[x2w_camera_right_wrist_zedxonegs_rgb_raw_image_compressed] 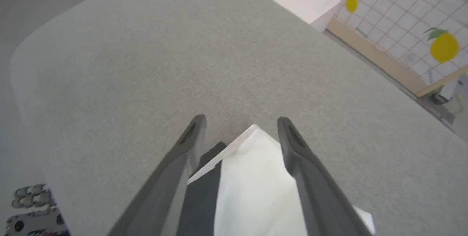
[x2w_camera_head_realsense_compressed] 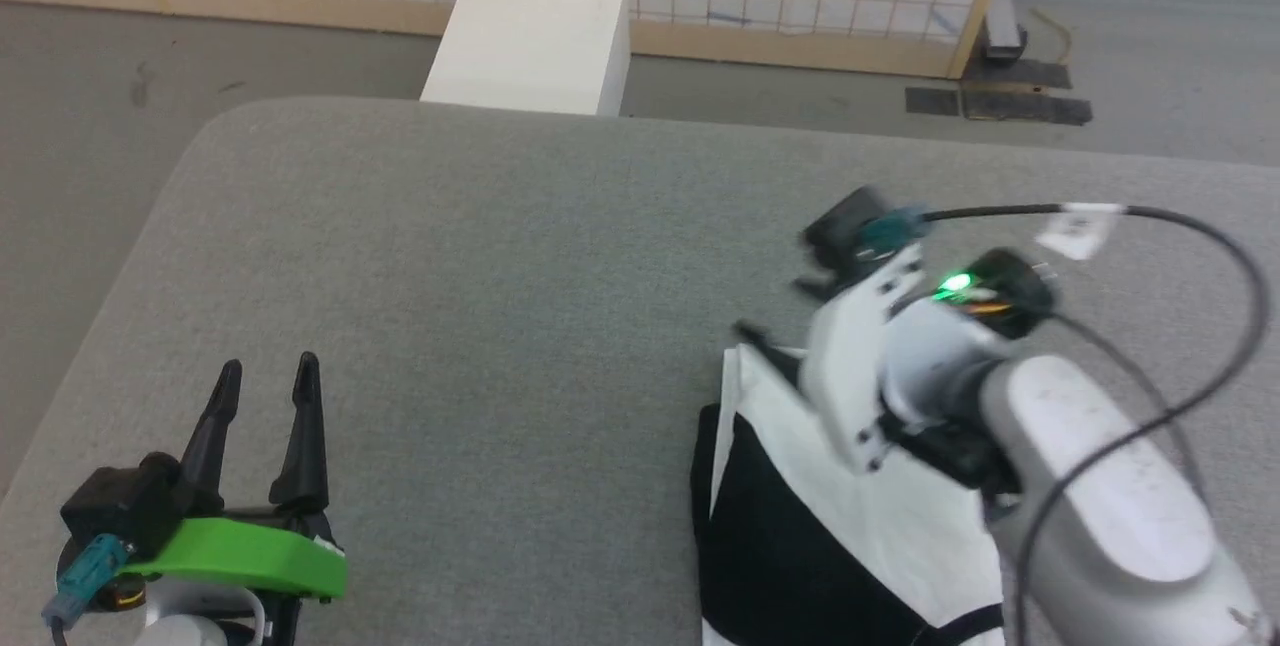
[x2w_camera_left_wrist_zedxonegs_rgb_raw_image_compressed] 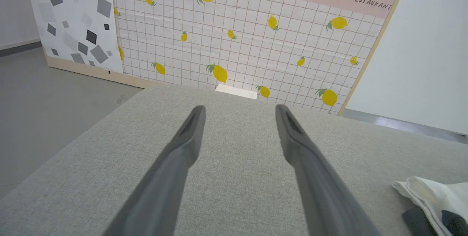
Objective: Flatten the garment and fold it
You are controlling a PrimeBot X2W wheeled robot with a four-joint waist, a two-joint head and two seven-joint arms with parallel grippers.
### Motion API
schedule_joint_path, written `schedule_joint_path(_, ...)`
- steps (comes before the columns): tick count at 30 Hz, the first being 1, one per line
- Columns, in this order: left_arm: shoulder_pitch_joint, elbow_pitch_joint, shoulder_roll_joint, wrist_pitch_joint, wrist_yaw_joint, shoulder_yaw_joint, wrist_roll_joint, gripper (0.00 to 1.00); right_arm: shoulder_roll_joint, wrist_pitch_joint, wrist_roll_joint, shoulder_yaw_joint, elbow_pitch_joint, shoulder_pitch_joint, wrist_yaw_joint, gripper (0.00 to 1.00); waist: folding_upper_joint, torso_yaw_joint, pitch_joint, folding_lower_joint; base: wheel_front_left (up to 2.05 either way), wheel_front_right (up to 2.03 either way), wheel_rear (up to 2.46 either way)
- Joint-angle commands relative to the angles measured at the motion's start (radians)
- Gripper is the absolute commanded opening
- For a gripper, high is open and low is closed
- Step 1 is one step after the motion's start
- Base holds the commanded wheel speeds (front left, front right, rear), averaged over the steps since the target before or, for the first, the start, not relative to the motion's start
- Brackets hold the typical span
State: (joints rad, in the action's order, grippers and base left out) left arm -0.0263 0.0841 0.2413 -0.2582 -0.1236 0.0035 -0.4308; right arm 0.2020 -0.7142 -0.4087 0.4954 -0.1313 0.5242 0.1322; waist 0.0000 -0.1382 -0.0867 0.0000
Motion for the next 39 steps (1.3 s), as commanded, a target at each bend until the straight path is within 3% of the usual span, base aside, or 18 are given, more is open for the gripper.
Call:
schedule_joint_path(1,0.012,-0.005,-0.005,-0.004,-0.001,0.005,0.017,1.0,0.012,0.018,0.051,-0.041,0.018,-0.032,-0.002,1.0,0.0,0.032,0.029,0.0,0.0,0.0,0.0)
schedule_joint_path(6,0.035,-0.013,-0.016,-0.004,0.005,0.021,0.032,1.0,0.004,-0.017,0.212,-0.201,0.1,-0.176,-0.002,1.0,0.0,0.068,0.043,0.0,0.0,0.0,0.0)
schedule_joint_path(14,0.029,-0.02,-0.018,-0.004,0.002,0.016,0.033,1.0,-0.066,-0.081,0.344,-0.35,0.156,-0.389,-0.002,1.0,0.0,0.078,0.017,0.0,0.0,0.0,0.0)
schedule_joint_path(30,0.004,-0.001,-0.015,-0.004,-0.005,0.022,0.008,1.0,-0.142,-0.045,0.383,-0.408,-0.037,-0.464,-0.002,1.0,0.0,0.041,-0.03,0.0,0.0,0.0,0.0)
schedule_joint_path(31,0.003,0.0,-0.015,-0.004,-0.005,0.022,0.008,1.0,-0.144,-0.05,0.375,-0.413,-0.049,-0.462,-0.002,0.96,0.0,0.04,-0.029,0.0,0.0,0.0,0.0)
schedule_joint_path(32,0.002,0.001,-0.015,-0.004,-0.005,0.02,0.007,1.0,-0.145,-0.053,0.37,-0.414,-0.059,-0.458,-0.002,0.18,0.0,0.04,-0.028,0.0,0.0,0.0,0.0)
schedule_joint_path(33,0.001,0.002,-0.015,-0.004,-0.005,0.019,0.007,1.0,-0.145,-0.054,0.365,-0.417,-0.065,-0.454,-0.002,0.0,0.0,0.039,-0.027,0.0,0.0,0.0,0.0)
schedule_joint_path(39,-0.006,0.009,-0.017,-0.004,-0.006,0.006,0.003,1.0,-0.111,-0.052,0.324,-0.376,-0.06,-0.416,-0.002,0.0,0.0,0.037,-0.018,0.0,0.0,0.0,0.0)
